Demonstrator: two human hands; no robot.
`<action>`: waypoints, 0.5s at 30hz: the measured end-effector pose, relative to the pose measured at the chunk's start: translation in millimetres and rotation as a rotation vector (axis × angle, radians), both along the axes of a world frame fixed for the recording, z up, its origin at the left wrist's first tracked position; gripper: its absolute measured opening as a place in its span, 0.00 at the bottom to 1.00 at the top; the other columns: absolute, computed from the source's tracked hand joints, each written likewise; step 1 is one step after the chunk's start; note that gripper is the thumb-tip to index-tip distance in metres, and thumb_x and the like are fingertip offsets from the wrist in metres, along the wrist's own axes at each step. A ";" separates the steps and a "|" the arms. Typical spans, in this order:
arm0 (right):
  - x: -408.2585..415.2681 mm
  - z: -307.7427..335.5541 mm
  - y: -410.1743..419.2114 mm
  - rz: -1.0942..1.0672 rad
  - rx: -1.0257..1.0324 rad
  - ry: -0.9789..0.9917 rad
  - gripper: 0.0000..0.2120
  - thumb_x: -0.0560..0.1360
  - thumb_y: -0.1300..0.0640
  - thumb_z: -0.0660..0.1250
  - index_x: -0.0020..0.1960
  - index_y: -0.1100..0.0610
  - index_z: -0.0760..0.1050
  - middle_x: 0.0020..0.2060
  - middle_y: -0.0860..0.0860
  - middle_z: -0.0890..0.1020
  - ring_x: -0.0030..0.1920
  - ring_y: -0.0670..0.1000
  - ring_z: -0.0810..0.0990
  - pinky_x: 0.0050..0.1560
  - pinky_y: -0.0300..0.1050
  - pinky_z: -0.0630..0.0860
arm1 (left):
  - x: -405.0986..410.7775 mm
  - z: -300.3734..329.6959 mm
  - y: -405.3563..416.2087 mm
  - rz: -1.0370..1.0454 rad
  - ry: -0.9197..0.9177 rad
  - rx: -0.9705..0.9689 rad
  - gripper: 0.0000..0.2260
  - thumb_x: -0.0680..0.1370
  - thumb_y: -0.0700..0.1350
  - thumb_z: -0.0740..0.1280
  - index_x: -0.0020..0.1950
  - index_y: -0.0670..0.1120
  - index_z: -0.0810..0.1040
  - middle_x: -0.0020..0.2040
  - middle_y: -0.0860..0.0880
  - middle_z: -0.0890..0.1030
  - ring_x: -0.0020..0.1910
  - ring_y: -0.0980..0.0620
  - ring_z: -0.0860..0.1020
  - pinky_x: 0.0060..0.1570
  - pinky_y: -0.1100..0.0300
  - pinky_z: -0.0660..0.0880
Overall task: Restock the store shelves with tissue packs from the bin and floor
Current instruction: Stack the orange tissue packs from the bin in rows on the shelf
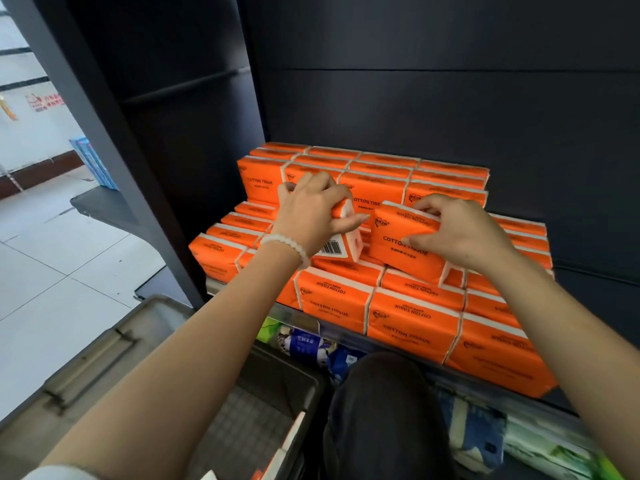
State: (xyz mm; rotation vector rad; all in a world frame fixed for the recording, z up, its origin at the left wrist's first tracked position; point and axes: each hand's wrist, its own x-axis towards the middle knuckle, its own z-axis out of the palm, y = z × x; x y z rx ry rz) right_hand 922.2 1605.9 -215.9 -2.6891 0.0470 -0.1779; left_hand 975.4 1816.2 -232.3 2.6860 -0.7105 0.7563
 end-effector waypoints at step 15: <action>3.5 -11.3 -6.7 -0.048 0.055 -0.013 0.26 0.70 0.45 0.72 0.66 0.47 0.69 0.58 0.50 0.78 0.54 0.52 0.78 0.50 0.49 0.78 | 6.7 -21.2 -9.3 -0.025 -0.015 0.037 0.10 0.76 0.49 0.65 0.52 0.46 0.81 0.58 0.44 0.74 0.52 0.41 0.70 0.48 0.46 0.73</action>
